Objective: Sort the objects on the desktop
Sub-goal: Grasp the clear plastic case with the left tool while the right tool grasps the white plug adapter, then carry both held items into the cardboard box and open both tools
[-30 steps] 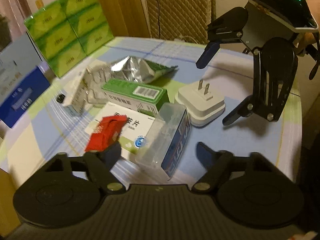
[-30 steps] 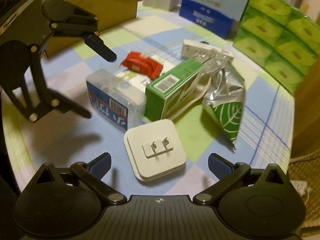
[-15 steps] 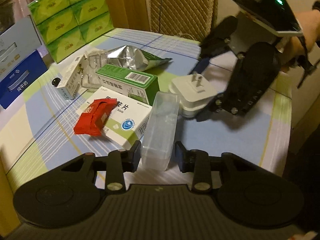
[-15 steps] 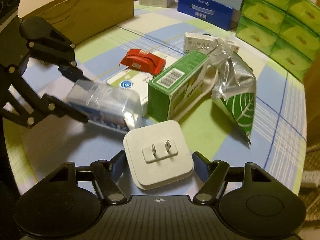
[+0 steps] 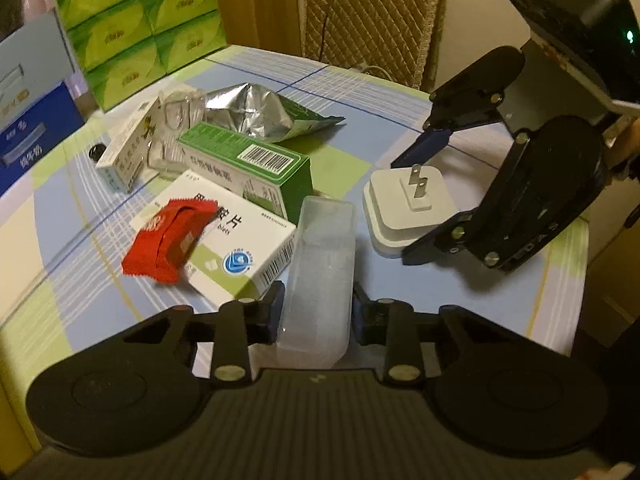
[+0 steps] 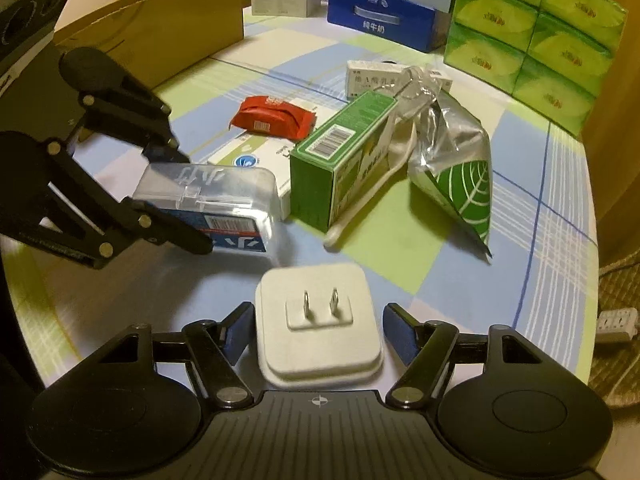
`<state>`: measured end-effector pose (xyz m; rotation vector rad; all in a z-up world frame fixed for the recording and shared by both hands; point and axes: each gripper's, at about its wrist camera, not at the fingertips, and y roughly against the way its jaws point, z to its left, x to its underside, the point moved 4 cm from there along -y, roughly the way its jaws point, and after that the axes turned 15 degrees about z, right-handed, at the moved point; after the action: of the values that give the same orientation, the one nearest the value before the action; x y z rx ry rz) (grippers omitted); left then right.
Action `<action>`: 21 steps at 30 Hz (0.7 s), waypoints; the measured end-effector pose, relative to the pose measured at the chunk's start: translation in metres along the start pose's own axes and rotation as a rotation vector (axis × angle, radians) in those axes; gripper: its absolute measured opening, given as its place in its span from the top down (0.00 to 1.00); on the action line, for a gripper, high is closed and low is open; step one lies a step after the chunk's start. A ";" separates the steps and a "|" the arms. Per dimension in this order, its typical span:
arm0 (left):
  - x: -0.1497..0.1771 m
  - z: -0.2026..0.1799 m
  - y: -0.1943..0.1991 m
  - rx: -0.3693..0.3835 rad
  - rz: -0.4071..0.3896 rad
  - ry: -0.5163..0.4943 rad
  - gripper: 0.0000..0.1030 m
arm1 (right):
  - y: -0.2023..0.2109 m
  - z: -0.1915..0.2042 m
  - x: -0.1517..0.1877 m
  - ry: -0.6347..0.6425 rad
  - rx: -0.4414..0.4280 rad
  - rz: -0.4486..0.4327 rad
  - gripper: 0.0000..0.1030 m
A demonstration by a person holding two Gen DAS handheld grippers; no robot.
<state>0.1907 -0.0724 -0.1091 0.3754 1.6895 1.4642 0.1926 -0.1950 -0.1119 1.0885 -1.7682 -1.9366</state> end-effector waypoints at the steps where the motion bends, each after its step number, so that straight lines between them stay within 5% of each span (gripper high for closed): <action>1: 0.001 0.001 0.000 0.003 -0.001 0.004 0.73 | -0.001 0.000 -0.002 0.005 0.003 0.000 0.34; 11: 0.002 0.001 -0.002 0.000 -0.005 0.054 0.74 | 0.004 0.003 0.003 -0.046 0.005 0.008 0.39; 21: 0.004 0.009 0.055 -0.034 -0.068 0.133 0.74 | 0.058 0.010 -0.002 -0.135 0.039 -0.077 0.39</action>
<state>0.1789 -0.0487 -0.0595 0.2042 1.7618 1.4938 0.1715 -0.1983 -0.0565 1.0763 -1.8664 -2.0738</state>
